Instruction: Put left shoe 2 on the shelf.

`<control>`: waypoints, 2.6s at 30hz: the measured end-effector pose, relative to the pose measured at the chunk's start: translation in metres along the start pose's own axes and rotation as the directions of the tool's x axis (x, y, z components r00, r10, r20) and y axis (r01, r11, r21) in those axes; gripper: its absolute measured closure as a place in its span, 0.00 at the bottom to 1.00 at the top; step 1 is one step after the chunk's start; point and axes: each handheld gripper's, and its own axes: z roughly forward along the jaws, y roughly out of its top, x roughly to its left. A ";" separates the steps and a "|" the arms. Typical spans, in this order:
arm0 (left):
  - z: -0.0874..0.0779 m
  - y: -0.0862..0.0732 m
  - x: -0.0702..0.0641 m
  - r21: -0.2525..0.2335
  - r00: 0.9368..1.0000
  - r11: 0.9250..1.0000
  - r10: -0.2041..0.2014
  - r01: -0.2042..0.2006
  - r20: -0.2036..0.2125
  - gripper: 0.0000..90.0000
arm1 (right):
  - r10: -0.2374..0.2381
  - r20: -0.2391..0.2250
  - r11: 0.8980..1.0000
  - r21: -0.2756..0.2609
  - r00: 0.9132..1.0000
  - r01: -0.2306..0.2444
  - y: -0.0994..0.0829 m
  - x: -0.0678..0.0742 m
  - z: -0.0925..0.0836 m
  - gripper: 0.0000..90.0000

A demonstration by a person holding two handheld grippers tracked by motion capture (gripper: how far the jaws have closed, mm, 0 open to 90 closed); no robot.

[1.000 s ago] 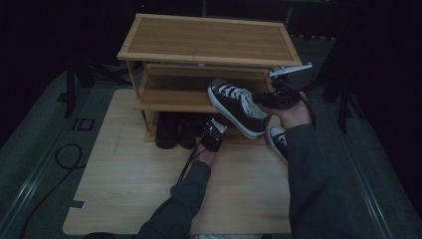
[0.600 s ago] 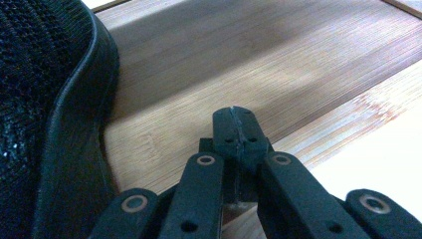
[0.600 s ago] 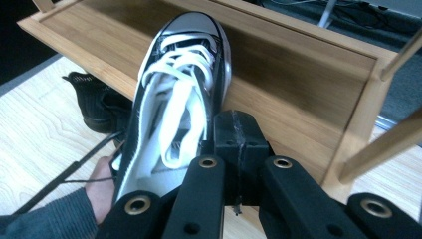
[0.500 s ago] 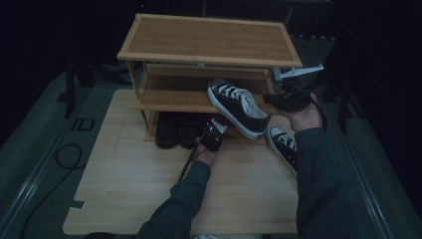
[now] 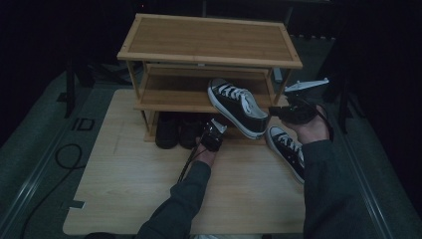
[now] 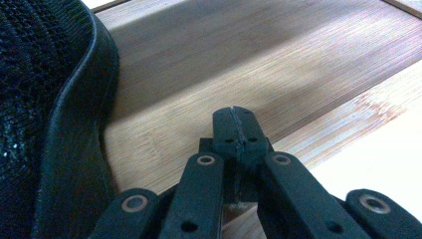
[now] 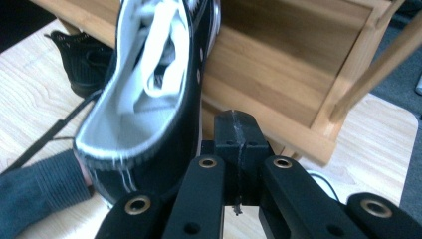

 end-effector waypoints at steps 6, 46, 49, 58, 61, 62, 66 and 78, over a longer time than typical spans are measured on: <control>0.000 0.000 0.000 0.000 1.000 1.000 0.000 0.000 0.000 1.00 | -0.012 0.000 1.000 0.017 1.000 0.012 -0.013 0.000 -0.004 1.00; 0.000 0.000 -0.001 -0.001 1.000 1.000 0.003 -0.003 -0.007 1.00 | -0.134 -0.094 0.987 0.076 0.987 0.142 -0.047 0.040 -0.004 1.00; 0.000 0.000 0.000 0.004 1.000 1.000 0.011 -0.011 -0.008 1.00 | -0.134 -0.099 0.987 0.070 0.986 0.142 -0.046 0.041 -0.004 1.00; 0.000 0.000 0.000 0.000 1.000 1.000 -0.002 0.002 -0.002 1.00 | -0.175 -0.119 0.982 0.045 0.977 0.181 -0.041 0.051 -0.003 1.00; 0.000 0.000 0.000 0.001 1.000 1.000 0.000 0.000 -0.001 1.00 | -0.186 -0.114 0.981 0.035 0.976 0.191 -0.037 0.054 -0.003 1.00; 0.000 0.000 0.000 0.000 1.000 1.000 -0.001 0.001 -0.001 1.00 | -0.185 -0.117 0.981 0.031 0.976 0.189 -0.036 0.055 -0.003 1.00; 0.000 0.000 0.000 0.003 1.000 1.000 -0.002 0.002 0.001 1.00 | -0.204 -0.109 0.978 0.023 0.973 0.208 -0.031 0.060 -0.002 1.00; 0.000 0.000 0.000 -0.001 1.000 1.000 -0.001 0.001 0.002 1.00 | -0.223 -0.138 0.974 0.004 0.965 0.226 -0.024 0.068 0.011 1.00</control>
